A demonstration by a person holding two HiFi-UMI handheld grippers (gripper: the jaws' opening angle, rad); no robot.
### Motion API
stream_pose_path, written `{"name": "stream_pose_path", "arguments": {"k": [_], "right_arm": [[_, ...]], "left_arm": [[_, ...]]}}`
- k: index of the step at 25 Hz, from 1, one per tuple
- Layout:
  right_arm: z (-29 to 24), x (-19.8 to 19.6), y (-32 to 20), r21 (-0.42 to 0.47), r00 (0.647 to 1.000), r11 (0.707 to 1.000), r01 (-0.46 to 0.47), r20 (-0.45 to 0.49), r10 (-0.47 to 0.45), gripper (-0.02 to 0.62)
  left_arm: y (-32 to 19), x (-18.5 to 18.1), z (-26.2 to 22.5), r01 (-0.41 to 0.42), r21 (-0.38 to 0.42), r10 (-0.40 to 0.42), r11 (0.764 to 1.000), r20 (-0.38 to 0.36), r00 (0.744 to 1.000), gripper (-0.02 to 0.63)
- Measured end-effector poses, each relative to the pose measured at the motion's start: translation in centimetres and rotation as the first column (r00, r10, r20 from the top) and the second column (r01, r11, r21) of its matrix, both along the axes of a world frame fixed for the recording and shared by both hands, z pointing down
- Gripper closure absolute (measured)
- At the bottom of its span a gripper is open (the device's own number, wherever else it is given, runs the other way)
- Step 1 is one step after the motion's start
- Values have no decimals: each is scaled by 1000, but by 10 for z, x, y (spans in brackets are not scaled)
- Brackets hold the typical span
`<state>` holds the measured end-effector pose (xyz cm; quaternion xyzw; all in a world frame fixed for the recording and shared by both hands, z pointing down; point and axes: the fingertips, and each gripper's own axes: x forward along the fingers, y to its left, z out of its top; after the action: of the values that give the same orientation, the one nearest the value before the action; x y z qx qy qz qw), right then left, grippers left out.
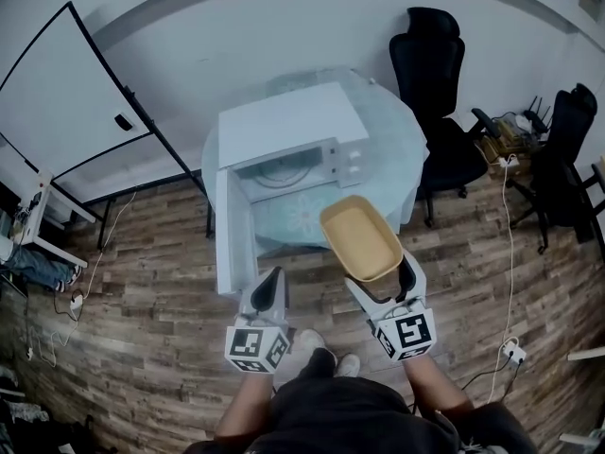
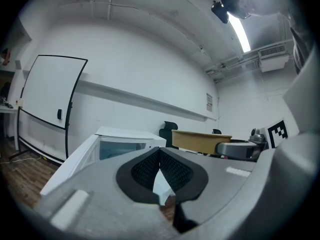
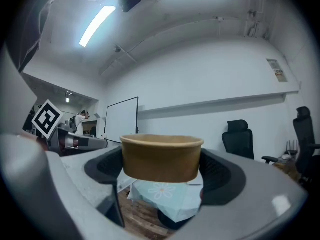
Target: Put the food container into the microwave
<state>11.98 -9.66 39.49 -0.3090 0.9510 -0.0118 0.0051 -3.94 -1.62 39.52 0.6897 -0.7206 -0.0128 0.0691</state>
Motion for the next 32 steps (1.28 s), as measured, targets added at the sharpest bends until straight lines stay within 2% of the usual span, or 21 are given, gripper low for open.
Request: {"name": "stream_pose_path", "arguments": {"k": [10,22,28,32], "right_arm": [[6,-56,-47,0,998,1000,19,-52,-19,115],[16,-109,-81,7,992,1000,21,-125,-20,115],[33,-127,-99,-26,988,998,52,-147,-55,115],[40,-139,-112,-32,980,993,111,-162,-114,115]], "left_arm": [[-47,-48,4,16,14,-15,1000,-14,1000,611],[-81,-77,18,-3,25,4,1000,-67,998,611],[-100,-91,30,36,3,-36,999,-67,997,612],[-116,-100,41,76,-19,-77,997,-61,995,611]]}}
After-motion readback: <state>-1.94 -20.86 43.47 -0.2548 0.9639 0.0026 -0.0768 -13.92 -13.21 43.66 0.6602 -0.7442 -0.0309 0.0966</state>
